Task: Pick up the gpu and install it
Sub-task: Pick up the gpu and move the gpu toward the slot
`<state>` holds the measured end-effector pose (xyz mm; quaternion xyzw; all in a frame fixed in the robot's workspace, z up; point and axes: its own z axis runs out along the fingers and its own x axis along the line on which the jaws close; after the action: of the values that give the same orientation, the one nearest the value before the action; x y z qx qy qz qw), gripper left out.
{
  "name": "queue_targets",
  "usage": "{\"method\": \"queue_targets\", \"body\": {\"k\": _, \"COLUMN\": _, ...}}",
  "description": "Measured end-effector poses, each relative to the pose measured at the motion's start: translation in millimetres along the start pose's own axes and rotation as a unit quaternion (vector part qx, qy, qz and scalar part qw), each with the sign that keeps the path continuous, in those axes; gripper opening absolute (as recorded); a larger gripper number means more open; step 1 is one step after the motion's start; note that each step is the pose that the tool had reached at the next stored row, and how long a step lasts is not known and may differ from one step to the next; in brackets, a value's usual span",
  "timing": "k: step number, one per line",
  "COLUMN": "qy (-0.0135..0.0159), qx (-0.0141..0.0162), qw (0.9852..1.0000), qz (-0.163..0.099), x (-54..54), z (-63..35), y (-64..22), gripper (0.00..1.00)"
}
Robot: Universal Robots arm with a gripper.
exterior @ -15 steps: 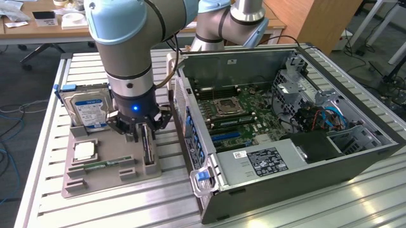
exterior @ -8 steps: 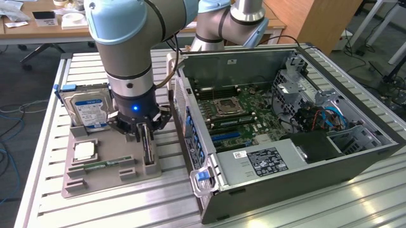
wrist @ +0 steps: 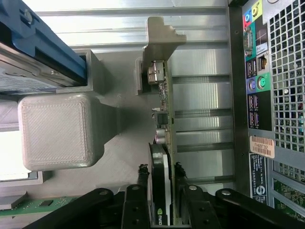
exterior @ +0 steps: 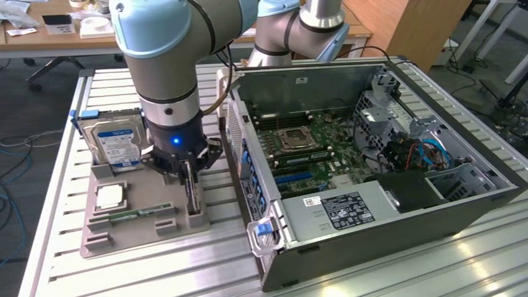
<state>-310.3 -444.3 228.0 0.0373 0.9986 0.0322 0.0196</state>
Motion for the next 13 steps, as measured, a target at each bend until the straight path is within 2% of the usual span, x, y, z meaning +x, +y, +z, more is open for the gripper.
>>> {"method": "queue_targets", "body": {"k": 2, "qy": 0.0000, "qx": 0.0000, "qw": 1.0000, "qz": 0.000, "x": 0.0, "z": 0.0, "y": 0.0, "gripper": 0.27}}
{"method": "queue_targets", "body": {"k": 13, "qy": 0.0000, "qx": 0.0000, "qw": 1.0000, "qz": -0.001, "x": 0.0, "z": 0.0, "y": 0.0, "gripper": 0.27}}
